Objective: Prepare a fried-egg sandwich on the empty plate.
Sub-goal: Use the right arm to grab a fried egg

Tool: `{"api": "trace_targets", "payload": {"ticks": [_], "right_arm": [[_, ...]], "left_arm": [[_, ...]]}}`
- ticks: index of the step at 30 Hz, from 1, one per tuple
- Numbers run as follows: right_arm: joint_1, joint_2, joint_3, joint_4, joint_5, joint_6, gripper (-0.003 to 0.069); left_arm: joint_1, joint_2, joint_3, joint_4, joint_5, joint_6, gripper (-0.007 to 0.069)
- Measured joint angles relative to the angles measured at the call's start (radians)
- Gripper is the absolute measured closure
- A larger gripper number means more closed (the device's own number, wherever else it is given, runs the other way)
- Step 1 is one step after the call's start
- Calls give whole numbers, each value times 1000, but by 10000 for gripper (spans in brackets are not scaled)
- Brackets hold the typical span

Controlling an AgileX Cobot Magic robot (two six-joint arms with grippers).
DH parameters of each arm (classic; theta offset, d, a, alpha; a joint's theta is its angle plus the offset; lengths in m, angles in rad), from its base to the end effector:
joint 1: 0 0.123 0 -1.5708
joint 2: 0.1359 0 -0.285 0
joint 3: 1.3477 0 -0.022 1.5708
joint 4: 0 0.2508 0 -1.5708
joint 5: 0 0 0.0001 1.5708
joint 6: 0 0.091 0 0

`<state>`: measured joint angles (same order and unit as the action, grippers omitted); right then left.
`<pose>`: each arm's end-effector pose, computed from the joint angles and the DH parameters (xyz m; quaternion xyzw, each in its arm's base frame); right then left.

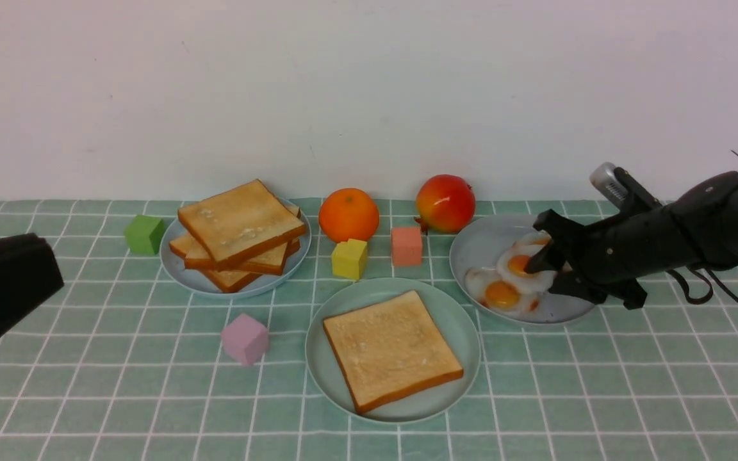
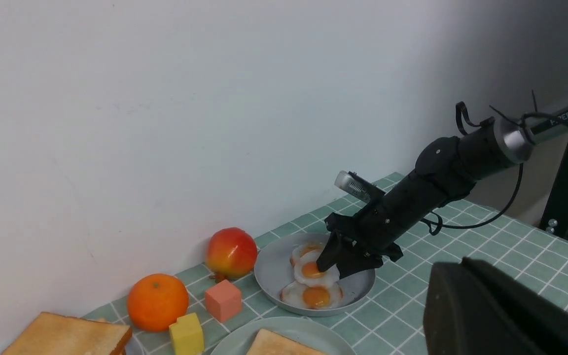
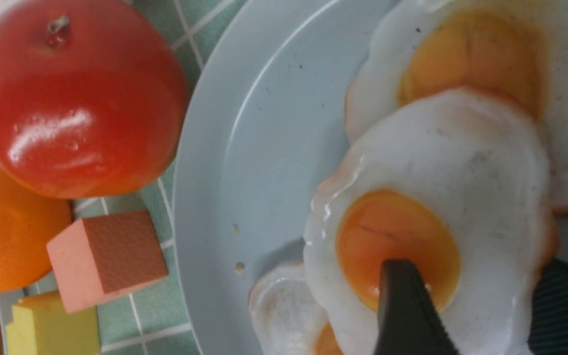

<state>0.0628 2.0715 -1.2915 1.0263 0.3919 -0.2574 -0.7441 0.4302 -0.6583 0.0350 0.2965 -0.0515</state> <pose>0.4269 0.0567 0.1413 0.2554 0.8978 0.2694 0.2370 0.0610 -0.0549 0.3762 0.2453 0.6560 -0.2621 0.6639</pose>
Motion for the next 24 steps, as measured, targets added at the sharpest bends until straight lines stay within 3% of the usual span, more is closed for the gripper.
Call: {"api": "trace_targets", "payload": {"ticks": [6,12,24], "right_arm": [[-1,3,-1,7,-5,-2,339],[-2,8,-2,12,-10,-2,527],[-2,-125,2,-1,69,-87,577]], "left_arm": [[0,0,0,0,0,0,638],[0,0,0,0,0,0,638],[0,0,0,0,58,0,634]]}}
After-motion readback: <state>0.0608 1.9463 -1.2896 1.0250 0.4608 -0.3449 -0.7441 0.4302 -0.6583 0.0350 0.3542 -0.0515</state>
